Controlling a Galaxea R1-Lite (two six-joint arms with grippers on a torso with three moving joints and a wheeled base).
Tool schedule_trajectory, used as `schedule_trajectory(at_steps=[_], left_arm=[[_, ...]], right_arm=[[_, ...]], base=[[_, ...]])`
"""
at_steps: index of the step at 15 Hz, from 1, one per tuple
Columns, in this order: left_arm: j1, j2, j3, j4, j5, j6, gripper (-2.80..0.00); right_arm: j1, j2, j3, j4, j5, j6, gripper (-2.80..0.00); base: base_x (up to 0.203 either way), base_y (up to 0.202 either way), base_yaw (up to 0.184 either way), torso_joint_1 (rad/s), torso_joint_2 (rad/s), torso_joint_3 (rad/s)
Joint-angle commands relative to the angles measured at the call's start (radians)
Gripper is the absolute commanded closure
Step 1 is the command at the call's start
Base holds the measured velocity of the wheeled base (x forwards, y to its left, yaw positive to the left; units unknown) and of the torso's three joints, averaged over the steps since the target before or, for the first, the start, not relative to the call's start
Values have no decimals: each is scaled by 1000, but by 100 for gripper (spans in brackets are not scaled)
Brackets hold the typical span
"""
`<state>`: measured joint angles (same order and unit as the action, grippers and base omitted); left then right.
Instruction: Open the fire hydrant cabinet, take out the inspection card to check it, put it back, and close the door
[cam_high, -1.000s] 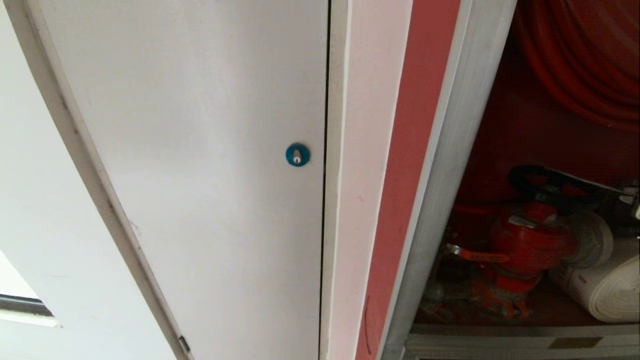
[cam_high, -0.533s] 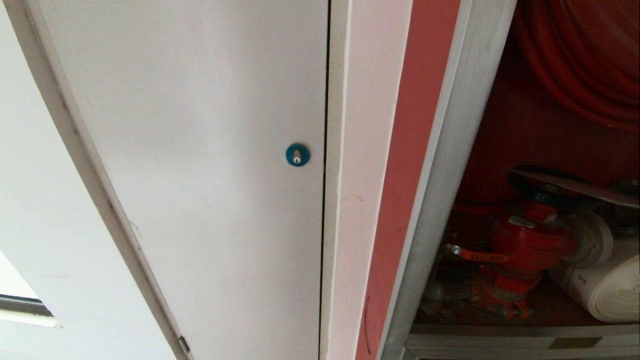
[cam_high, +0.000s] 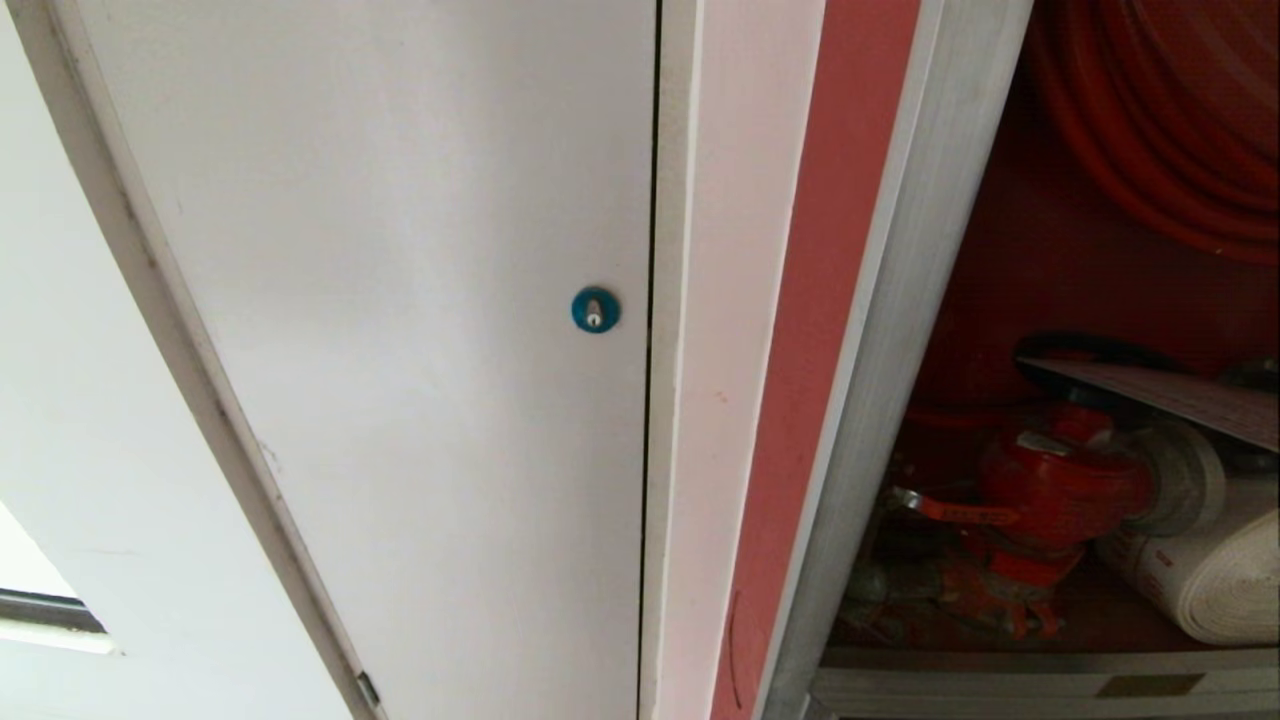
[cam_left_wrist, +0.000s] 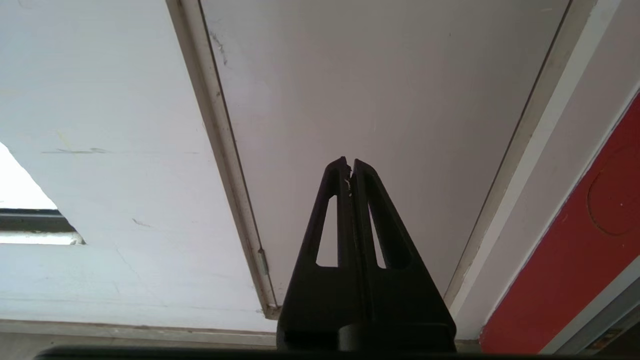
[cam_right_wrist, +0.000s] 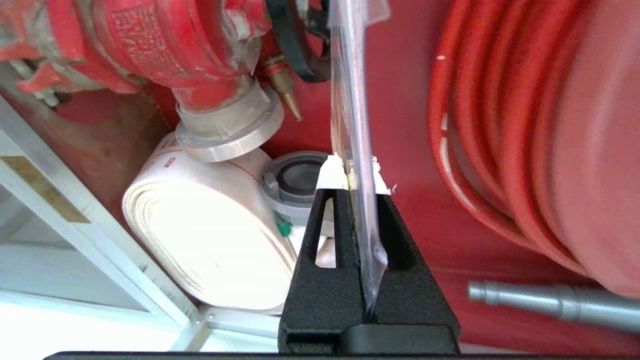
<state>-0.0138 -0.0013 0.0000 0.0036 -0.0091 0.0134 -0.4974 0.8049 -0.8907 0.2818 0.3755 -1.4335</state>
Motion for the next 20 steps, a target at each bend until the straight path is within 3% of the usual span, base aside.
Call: schedule_trajectory(at_steps=[1, 7, 12, 13, 18, 20], left_arm=[[0, 1, 0, 2, 0, 0, 0], [0, 1, 0, 2, 0, 0, 0], [0, 1, 0, 2, 0, 0, 0], [0, 1, 0, -1, 0, 0, 0], [0, 1, 0, 0, 0, 0, 0], [0, 1, 0, 2, 0, 0, 0]], right_arm=[[0, -43, -14, 11, 2, -6, 0], [2, -113, -70, 145, 15, 51, 0], [21, -88, -116, 212, 33, 236, 0], [77, -84, -121, 217, 30, 301, 0], [306, -89, -144, 223, 19, 779, 0], [386, -109, -142, 276, 19, 914, 0]], base=[[0, 0, 0, 0, 0, 0], [0, 0, 0, 0, 0, 0], [0, 0, 0, 0, 0, 0], [0, 0, 0, 0, 0, 0], [0, 0, 0, 0, 0, 0], [0, 0, 0, 0, 0, 0]])
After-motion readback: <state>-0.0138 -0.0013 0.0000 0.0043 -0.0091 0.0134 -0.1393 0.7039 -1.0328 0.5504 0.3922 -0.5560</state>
